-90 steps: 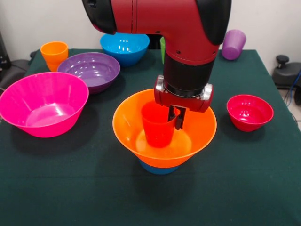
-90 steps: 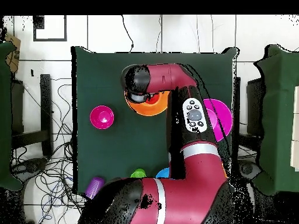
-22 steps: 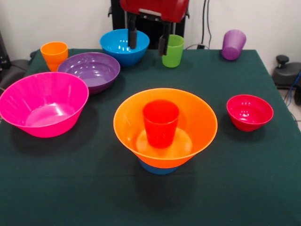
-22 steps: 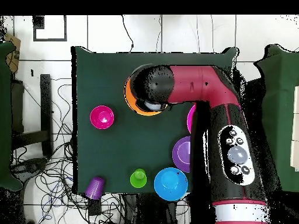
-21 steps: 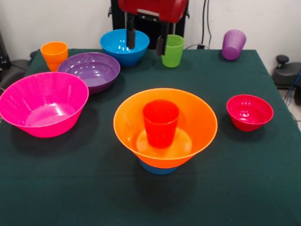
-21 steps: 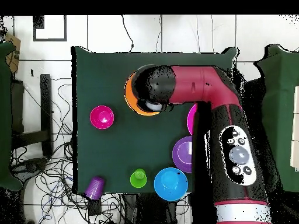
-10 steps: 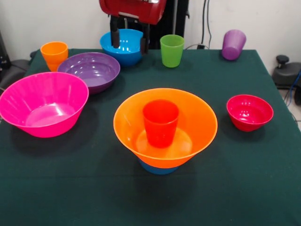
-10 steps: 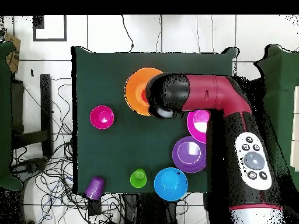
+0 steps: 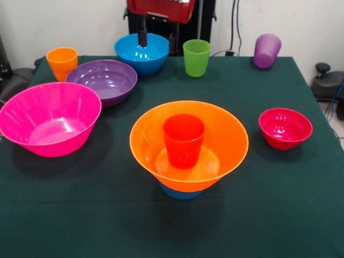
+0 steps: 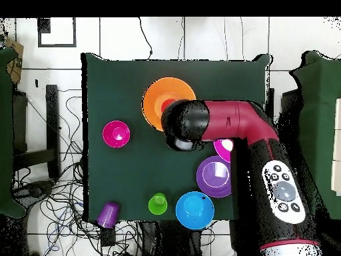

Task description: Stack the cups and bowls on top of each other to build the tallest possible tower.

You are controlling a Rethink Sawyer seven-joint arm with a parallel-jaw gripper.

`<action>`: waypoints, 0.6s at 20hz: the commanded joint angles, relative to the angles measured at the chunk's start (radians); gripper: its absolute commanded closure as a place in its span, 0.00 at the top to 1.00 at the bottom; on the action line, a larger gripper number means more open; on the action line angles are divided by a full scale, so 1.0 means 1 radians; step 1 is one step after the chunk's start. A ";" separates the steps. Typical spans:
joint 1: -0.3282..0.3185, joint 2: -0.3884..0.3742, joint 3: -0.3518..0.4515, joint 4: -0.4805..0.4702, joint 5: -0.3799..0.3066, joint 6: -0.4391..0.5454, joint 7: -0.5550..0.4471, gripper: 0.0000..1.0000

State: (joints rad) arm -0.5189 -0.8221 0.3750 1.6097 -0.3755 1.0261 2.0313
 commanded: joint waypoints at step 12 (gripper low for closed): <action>-0.020 0.134 0.108 0.074 -0.166 -0.159 -0.196 1.00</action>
State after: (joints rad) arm -0.5537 -0.7809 0.4060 1.6497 -0.4676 0.9530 2.0313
